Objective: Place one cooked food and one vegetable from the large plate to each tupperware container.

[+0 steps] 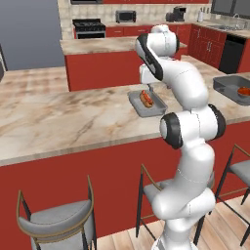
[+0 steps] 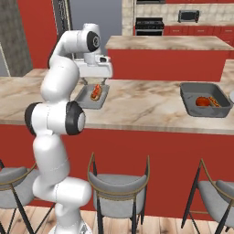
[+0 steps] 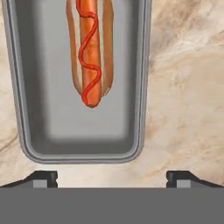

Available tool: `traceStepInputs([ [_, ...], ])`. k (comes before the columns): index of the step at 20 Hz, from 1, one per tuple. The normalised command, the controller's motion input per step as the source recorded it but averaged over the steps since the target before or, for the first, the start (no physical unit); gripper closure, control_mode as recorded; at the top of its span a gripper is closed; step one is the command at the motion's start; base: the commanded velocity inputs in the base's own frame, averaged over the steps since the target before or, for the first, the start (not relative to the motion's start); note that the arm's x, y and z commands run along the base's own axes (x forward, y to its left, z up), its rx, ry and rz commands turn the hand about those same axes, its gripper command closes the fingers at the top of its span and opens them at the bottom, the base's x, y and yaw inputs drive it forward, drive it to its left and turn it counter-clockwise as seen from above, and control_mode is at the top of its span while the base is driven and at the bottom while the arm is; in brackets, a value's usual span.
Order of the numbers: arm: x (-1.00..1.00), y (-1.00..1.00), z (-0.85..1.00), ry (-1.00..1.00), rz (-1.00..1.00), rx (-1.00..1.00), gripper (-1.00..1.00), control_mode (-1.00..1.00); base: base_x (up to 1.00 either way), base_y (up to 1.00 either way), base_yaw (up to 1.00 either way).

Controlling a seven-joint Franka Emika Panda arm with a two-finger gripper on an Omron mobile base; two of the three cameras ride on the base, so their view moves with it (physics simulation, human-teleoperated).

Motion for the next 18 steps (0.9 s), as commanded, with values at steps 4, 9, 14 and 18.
traceStepInputs([
  [4,-1.0,-0.49,-0.16,-0.14,0.0,0.01,-1.0,-1.0,0.0,0.0,0.0],
  [9,-1.0,0.23,0.16,-0.17,0.08,-0.01,-1.0,-1.0,0.0,0.0,0.0],
  [14,-1.0,0.63,0.28,-0.16,0.13,-0.07,-1.0,-1.0,0.0,0.0,0.0],
  [18,-1.0,0.33,0.14,-0.01,0.06,-0.04,-1.0,-1.0,0.0,0.0,0.0],
])
